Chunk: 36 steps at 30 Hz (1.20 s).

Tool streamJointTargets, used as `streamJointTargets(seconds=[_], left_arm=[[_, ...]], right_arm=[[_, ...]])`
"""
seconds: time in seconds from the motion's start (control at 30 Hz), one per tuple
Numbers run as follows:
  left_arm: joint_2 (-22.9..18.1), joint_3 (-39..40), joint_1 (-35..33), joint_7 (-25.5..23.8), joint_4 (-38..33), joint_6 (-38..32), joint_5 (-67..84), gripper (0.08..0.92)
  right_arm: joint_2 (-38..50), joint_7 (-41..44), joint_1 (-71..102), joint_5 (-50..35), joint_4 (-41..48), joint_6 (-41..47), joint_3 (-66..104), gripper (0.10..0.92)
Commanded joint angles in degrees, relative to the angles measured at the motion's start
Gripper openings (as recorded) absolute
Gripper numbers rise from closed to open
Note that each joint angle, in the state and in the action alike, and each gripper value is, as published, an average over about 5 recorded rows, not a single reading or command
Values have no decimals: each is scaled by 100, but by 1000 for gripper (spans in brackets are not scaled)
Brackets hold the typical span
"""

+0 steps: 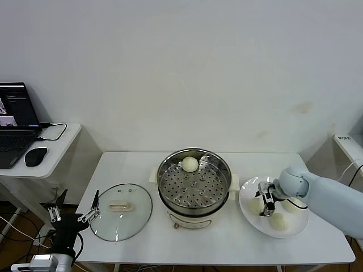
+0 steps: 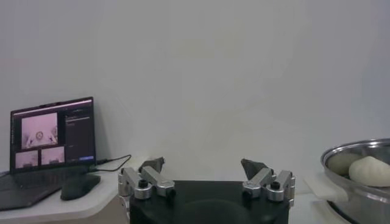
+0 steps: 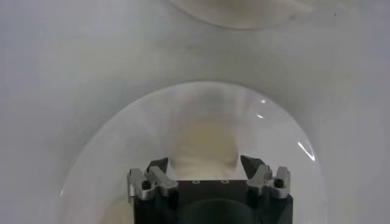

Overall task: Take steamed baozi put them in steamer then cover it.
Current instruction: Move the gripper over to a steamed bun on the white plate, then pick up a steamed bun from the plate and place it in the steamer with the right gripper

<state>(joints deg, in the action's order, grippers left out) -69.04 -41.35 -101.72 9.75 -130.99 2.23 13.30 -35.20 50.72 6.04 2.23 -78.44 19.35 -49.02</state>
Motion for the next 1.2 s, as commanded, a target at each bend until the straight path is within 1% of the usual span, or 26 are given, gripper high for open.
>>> streamJointTargets(seconds=[0.03, 0.3, 0.4, 0.63, 0.87, 1.03, 1.2], left_arm=[[-8, -6, -9, 3, -15, -5, 1, 823], [-17, -4, -25, 4, -44, -6, 1, 823], [-15, -1, -26, 5, -64, -4, 0, 823], [8, 13, -16, 7, -90, 0, -2, 823], [29, 67, 10, 7, -150, 24, -2, 823], [83, 69, 3, 4, -172, 30, 10, 823], [110, 26, 29, 4, -165, 28, 40, 823]], right_arm=[[-96, -25, 60, 44, 88, 10, 52, 710], [15, 37, -73, 30, -13, 31, 26, 626], [131, 124, -298, -92, -121, 35, -71, 607], [620, 475, -1483, -714, -656, 140, -387, 602], [907, 645, -3398, -1380, -1483, 465, -1323, 603], [607, 498, -4618, -2203, -1837, 831, -1983, 610], [-307, 125, -5070, -3033, -1924, 1235, -2362, 617]])
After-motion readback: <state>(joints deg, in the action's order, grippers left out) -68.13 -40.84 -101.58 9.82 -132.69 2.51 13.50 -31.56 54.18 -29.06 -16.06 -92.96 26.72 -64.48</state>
